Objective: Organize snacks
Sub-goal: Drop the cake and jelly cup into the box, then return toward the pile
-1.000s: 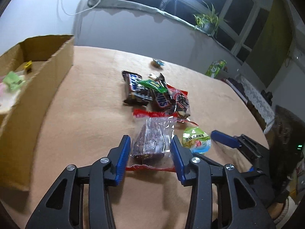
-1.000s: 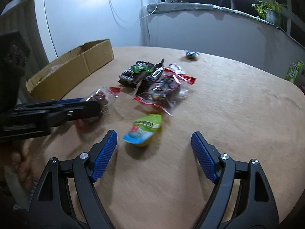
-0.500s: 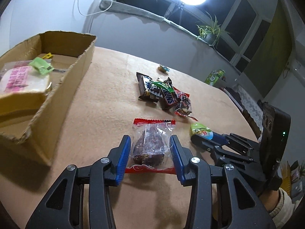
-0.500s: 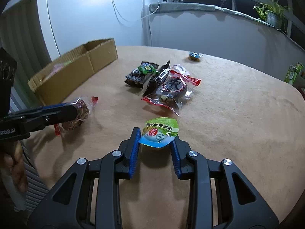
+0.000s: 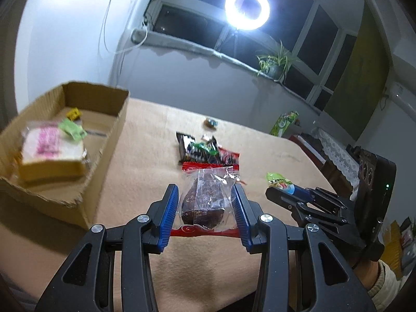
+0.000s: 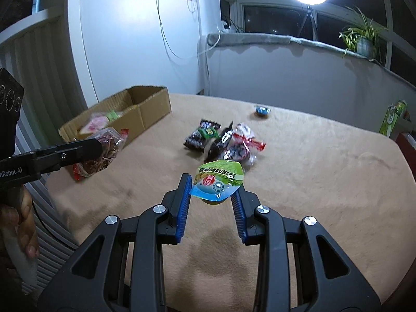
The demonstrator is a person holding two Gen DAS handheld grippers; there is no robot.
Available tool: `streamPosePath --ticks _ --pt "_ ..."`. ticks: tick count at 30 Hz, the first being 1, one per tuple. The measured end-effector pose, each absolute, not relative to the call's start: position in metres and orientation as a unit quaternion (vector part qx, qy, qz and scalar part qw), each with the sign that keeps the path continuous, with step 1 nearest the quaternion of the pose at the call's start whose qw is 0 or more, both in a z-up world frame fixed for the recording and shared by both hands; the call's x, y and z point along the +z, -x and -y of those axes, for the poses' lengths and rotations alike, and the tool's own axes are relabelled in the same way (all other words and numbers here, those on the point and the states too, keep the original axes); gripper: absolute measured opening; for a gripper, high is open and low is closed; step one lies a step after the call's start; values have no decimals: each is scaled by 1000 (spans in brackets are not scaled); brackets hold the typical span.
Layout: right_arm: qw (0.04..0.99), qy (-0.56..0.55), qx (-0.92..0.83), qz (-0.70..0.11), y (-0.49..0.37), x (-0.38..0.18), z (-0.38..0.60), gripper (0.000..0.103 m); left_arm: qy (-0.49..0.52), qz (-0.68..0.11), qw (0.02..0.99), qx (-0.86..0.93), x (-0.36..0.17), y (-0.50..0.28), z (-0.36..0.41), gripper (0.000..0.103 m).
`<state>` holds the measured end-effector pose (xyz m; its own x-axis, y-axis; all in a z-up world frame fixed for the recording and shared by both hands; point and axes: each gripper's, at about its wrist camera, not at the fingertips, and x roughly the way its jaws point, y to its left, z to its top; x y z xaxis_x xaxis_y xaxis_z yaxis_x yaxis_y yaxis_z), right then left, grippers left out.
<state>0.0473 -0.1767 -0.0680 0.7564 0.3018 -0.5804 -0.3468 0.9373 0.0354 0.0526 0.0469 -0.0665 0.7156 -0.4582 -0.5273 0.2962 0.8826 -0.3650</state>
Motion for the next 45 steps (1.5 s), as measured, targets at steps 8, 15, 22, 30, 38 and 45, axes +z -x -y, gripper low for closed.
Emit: streamPosePath --ticks 8,15,22,30,38,45 --pt "940 49 184 -283 -48 -47 160 32 129 -286 931 -188 -48 -41 -63 41" --pt "938 71 208 -268 -60 -31 123 32 140 -264 941 -159 -40 -36 -98 41" --pt "930 97 240 -262 -77 -26 73 32 166 -249 947 -117 -43 -34 -146 41" --pt "918 124 281 -252 -113 -27 5 32 192 -248 945 -89 -56 -49 -189 41" --pt "916 128 298 -234 -169 -27 -49 65 183 -267 944 -63 -71 -87 -199 47" --pt "921 110 284 -243 -157 -40 -28 74 173 -270 946 -32 -78 -79 -204 73"
